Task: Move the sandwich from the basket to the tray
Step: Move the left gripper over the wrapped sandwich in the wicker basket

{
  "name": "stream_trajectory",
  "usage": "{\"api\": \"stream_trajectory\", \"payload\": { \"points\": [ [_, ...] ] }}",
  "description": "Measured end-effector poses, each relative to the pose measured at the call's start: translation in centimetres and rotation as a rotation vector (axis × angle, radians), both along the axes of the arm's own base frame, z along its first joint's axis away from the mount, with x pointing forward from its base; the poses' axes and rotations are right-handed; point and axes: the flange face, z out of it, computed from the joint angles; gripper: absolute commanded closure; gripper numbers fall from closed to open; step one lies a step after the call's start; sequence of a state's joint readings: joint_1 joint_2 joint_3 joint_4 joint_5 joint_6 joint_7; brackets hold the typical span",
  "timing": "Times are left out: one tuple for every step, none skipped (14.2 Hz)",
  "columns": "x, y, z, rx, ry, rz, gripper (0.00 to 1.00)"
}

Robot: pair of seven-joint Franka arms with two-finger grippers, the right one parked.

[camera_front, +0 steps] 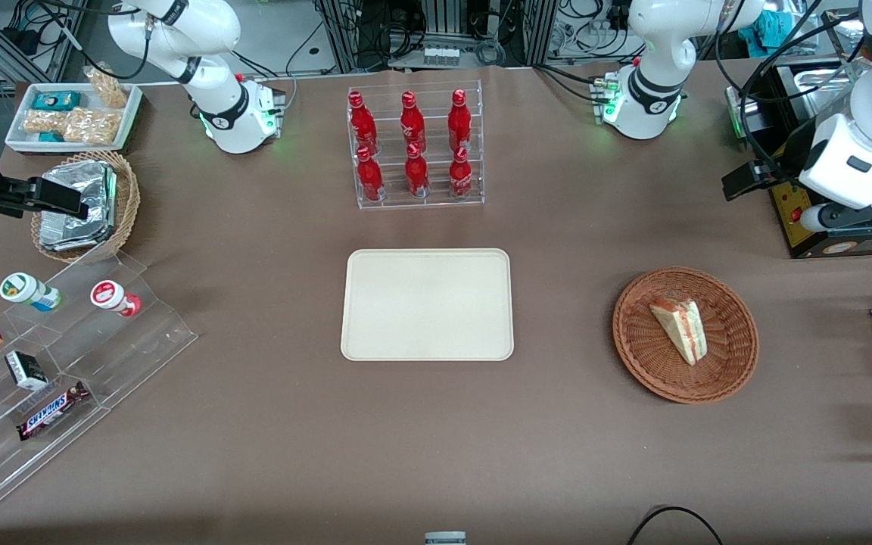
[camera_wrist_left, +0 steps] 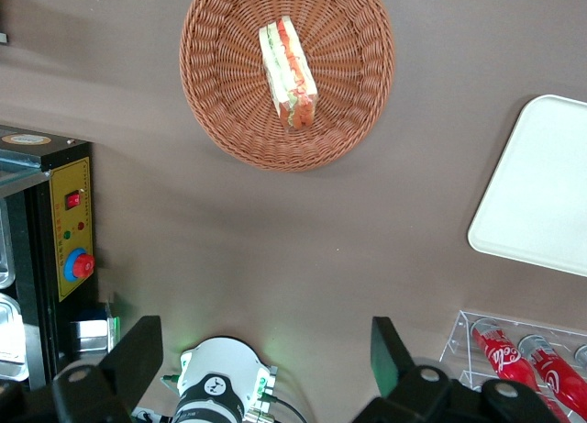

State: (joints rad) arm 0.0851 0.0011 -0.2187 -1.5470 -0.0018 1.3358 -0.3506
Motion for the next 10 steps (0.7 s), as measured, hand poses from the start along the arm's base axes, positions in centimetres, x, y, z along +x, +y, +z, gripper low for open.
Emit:
{"api": "stream_trajectory", "payload": {
  "points": [
    [0.0,-0.1,0.0,0.0,-0.001,-0.002,0.0],
    [0.0,-0.2,0.1,0.0,-0.001,-0.004,0.0],
    [0.0,-0.3,0.0,0.0,-0.001,-0.005,0.0],
    [0.1,-0.2,-0.1,-0.001,0.002,-0.004,0.0],
    [0.3,-0.1,-0.5,-0.001,0.01,-0.001,0.0],
    [0.7,0.1,-1.2,-0.002,0.024,0.002,0.0],
    [1.2,0.3,-2.4,-0.002,0.048,0.005,0.0],
    [1.8,0.6,-4.0,-0.003,0.078,0.009,0.0],
    [2.6,0.9,-6.0,-0.001,0.111,0.015,0.0],
    [3.5,1.5,-7.9,0.003,0.132,0.025,0.0]
  ]
}}
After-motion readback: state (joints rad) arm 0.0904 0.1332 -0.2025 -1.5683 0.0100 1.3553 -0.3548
